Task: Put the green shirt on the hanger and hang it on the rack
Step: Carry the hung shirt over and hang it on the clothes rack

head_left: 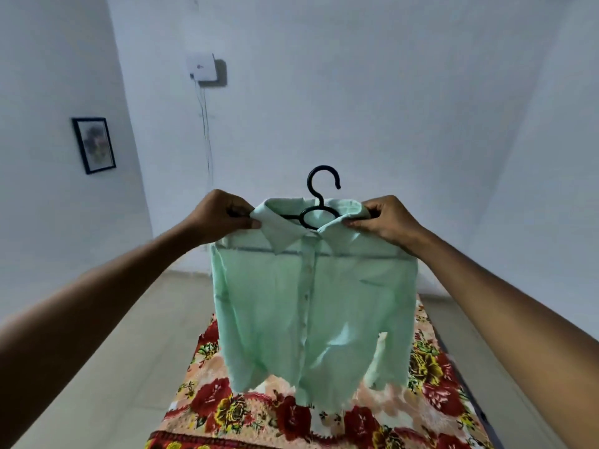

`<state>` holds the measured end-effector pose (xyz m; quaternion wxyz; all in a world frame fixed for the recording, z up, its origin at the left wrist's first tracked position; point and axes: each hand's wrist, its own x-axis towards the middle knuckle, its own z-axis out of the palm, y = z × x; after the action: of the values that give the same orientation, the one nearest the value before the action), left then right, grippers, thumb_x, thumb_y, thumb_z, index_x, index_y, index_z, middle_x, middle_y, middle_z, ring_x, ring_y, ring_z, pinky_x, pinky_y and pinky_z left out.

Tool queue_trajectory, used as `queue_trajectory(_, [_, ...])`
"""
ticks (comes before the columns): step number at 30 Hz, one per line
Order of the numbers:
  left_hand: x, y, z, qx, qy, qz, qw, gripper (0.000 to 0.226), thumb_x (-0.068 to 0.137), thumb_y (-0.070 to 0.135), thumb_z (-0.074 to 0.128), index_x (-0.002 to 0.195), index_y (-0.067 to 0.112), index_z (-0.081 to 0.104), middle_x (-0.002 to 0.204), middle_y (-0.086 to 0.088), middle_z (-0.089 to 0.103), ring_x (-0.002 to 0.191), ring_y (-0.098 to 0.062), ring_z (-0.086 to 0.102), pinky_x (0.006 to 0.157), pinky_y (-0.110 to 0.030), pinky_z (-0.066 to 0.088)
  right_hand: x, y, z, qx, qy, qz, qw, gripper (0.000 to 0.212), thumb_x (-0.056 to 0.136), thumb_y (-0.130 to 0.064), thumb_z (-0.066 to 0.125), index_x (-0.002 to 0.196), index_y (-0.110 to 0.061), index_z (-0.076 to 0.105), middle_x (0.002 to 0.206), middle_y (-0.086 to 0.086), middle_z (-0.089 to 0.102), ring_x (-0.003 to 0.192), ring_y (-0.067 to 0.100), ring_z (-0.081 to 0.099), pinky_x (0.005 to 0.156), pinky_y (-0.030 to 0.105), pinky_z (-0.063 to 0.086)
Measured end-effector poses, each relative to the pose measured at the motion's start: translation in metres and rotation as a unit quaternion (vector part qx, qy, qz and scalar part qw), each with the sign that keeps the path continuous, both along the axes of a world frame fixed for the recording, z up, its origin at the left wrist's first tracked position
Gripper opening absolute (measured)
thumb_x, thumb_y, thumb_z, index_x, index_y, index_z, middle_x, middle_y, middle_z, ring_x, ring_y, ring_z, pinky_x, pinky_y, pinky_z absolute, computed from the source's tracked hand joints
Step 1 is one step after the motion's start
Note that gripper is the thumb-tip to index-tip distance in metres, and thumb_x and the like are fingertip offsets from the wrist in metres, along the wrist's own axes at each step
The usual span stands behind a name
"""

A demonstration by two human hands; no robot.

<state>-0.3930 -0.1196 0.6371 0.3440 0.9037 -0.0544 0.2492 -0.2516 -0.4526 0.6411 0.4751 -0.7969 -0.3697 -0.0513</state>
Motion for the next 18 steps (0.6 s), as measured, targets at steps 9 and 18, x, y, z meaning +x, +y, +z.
queue_trajectory(9, [-0.034,-0.029,0.055,0.076,-0.063,-0.017,0.995,0.032,0.085,0.016,0.082,0.075,0.042,0.067,0.06,0.013,0.053,0.06,-0.004,0.046,0.062,-0.024,0.043,-0.055,-0.03,0.069,0.037,-0.059,0.029,0.997,0.008,0.082,-0.016,0.085,0.082,-0.02,0.079,0.071,-0.013,0.074,0.066,-0.003,0.062,0.062,0.018,0.051])
queue_trajectory(18, [-0.038,-0.072,0.078,0.021,-0.048,-0.033,0.998,0.016,0.081,0.02,0.086,0.085,0.03,0.075,0.066,0.013,0.069,0.063,0.002,0.057,0.064,-0.016,0.049,-0.06,-0.069,0.084,0.006,-0.061,-0.013,0.998,0.051,0.078,-0.04,0.087,0.078,0.006,0.067,0.069,0.001,0.054,0.066,0.01,0.047,0.062,0.029,0.035])
